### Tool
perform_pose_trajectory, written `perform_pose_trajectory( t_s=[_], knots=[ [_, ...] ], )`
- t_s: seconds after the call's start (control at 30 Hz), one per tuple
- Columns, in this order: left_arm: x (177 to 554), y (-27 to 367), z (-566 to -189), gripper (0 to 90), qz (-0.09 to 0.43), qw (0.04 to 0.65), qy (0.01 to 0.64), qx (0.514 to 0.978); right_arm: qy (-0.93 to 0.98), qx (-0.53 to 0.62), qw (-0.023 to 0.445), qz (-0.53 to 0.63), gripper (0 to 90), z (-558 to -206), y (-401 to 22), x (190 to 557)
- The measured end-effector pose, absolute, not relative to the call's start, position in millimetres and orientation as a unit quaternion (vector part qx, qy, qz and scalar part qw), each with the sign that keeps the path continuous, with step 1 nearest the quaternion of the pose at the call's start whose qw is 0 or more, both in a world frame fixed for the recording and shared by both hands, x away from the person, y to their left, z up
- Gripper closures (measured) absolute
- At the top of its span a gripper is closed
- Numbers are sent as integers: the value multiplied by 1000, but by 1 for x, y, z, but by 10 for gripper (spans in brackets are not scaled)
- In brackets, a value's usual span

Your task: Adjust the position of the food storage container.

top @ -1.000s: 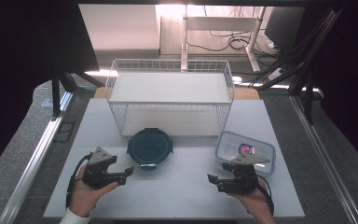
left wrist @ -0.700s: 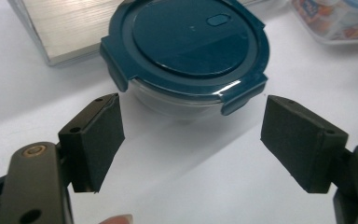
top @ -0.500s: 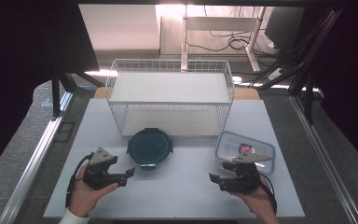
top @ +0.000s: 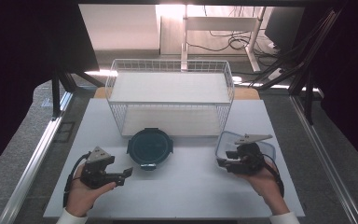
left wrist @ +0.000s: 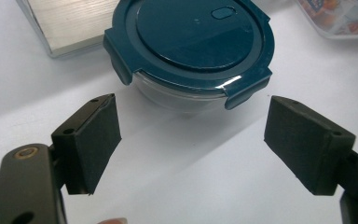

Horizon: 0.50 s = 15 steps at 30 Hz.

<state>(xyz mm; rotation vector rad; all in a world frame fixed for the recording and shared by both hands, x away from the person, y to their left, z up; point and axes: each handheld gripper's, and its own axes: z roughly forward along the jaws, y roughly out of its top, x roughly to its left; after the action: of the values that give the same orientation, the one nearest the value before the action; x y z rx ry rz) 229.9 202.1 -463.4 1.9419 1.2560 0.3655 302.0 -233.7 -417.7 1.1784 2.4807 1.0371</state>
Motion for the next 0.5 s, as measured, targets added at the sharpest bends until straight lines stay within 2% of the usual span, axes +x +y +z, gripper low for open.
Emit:
perform_pose_trajectory(
  t_s=[0.07, 0.5],
  knots=[
    [230, 203, -463, 181, 144, 390, 497, 761, 844, 399, 109, 341, 593, -413, -236, 308],
    [231, 204, -465, 184, 143, 388, 506, 757, 849, 427, 114, 289, 783, -395, -268, 363]
  ],
)
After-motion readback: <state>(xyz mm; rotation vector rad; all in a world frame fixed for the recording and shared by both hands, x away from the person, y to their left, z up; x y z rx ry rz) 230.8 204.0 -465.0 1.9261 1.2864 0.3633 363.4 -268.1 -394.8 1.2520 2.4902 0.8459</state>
